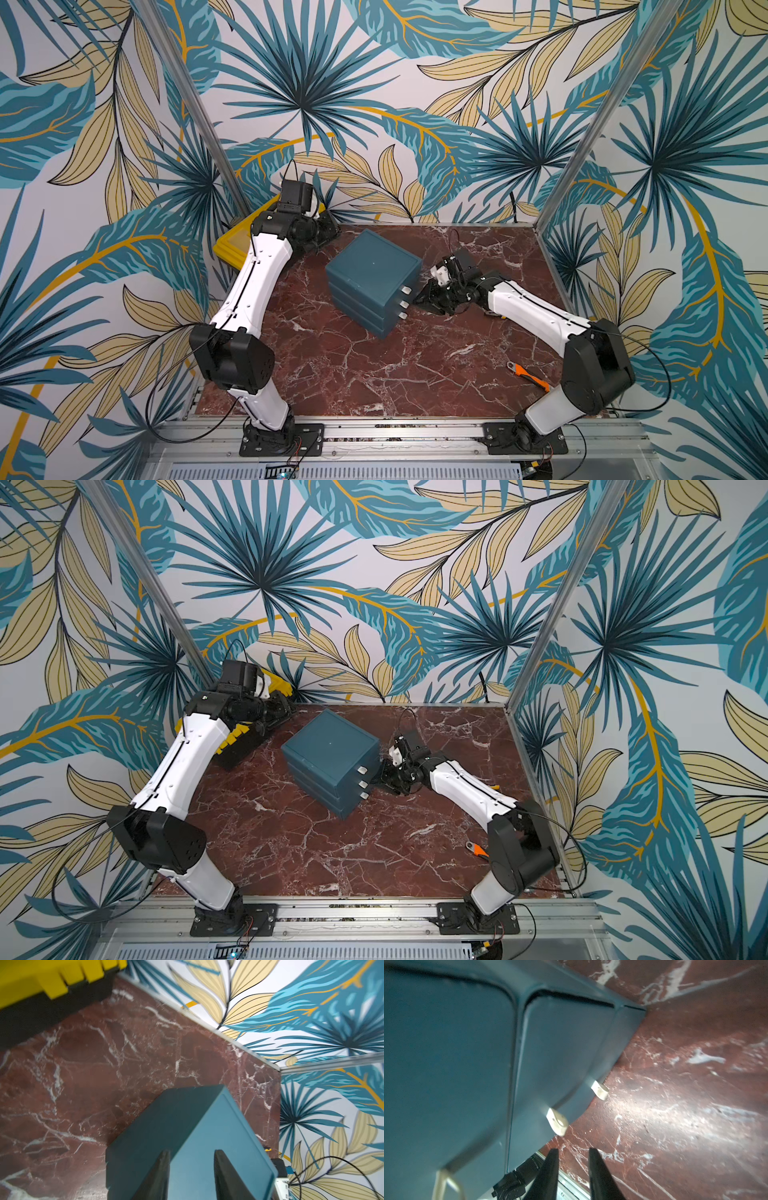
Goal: Take the seed bags out of the drawer
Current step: Adjust the storage box at the center of the board.
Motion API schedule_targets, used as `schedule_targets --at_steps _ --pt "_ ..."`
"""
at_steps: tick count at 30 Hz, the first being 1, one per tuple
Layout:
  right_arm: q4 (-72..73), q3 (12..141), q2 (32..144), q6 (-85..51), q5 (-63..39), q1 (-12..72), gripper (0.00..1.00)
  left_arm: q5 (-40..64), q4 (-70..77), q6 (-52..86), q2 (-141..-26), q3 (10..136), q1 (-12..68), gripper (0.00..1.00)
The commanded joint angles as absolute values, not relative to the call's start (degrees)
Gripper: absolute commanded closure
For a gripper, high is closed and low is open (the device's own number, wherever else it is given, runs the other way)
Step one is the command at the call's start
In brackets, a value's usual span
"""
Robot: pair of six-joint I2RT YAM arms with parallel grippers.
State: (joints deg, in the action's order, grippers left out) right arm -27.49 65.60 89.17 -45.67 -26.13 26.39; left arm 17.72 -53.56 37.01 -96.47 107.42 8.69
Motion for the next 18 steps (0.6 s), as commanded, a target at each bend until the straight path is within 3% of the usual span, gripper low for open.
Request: schedule_targets --at_steps 1,6,18 --pt "-29.9 62.2 84.0 -44.3 -22.8 25.9 0.64 26.1 -54.6 36.0 -94.4 109.0 9.0 0.6" --pt "-29.8 61.9 80.7 -44.4 -18.1 24.9 0.6 25.1 -54.5 35.6 -90.5 101.9 9.2 0.61" --pt "-30.0 79.3 97.4 -45.0 -23.1 23.5 0.67 31.3 -51.1 36.4 -89.0 101.1 9.3 0.61"
